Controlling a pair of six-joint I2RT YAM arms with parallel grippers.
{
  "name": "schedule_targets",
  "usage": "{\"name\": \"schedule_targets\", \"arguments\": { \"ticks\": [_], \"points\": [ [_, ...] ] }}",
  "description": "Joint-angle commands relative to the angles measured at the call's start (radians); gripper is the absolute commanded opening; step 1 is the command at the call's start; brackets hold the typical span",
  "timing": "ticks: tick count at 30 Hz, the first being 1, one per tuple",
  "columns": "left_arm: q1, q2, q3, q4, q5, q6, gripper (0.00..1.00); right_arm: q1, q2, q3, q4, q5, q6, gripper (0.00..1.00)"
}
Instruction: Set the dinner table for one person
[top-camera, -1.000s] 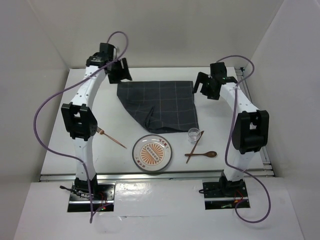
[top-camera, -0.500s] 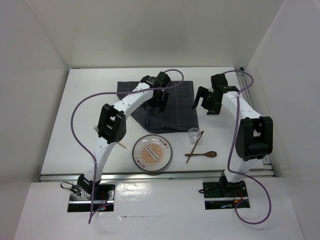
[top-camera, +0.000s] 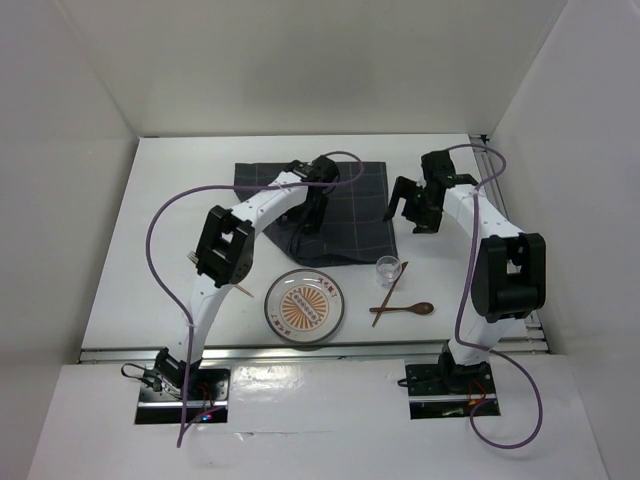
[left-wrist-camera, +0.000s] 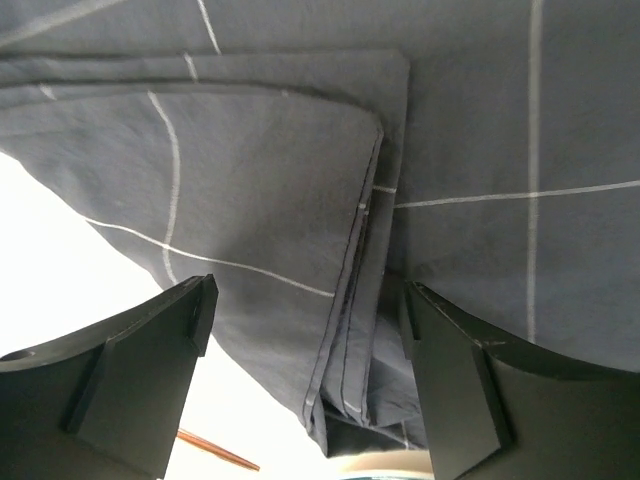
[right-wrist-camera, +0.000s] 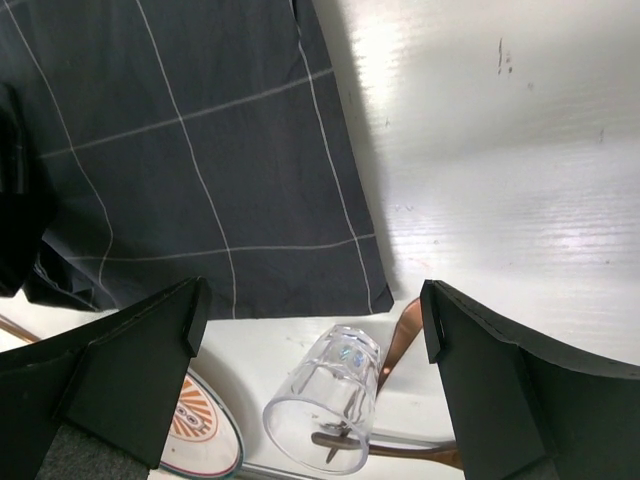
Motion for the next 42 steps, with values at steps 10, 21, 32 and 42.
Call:
{"name": "schedule_targets", "arguments": {
  "ticks": [10, 21, 32, 42],
  "points": [
    [0.047, -0.044, -0.027, -0.03, 0.006, -0.054, 0.63, 0.025, -0.009, -0.142, -0.025, -0.057, -0.008, 0.99],
    [0.107, -0.088, -0.056, 0.0, 0.112, -0.083, 0.27, 0.085, 0.068, -0.185, 0.057, -0.066, 0.011, 0.84],
    [0.125, -0.182, -0.083, 0.032, 0.163, -0.102, 0.01, 0.137, 0.197, -0.106, 0.122, -0.074, 0.02, 0.59],
    [0.216, -0.257, -0.056, 0.061, 0.284, -0.12, 0.0, 0.146, 0.215, 0.027, 0.058, -0.009, 0.011, 0.0]
  ]
}}
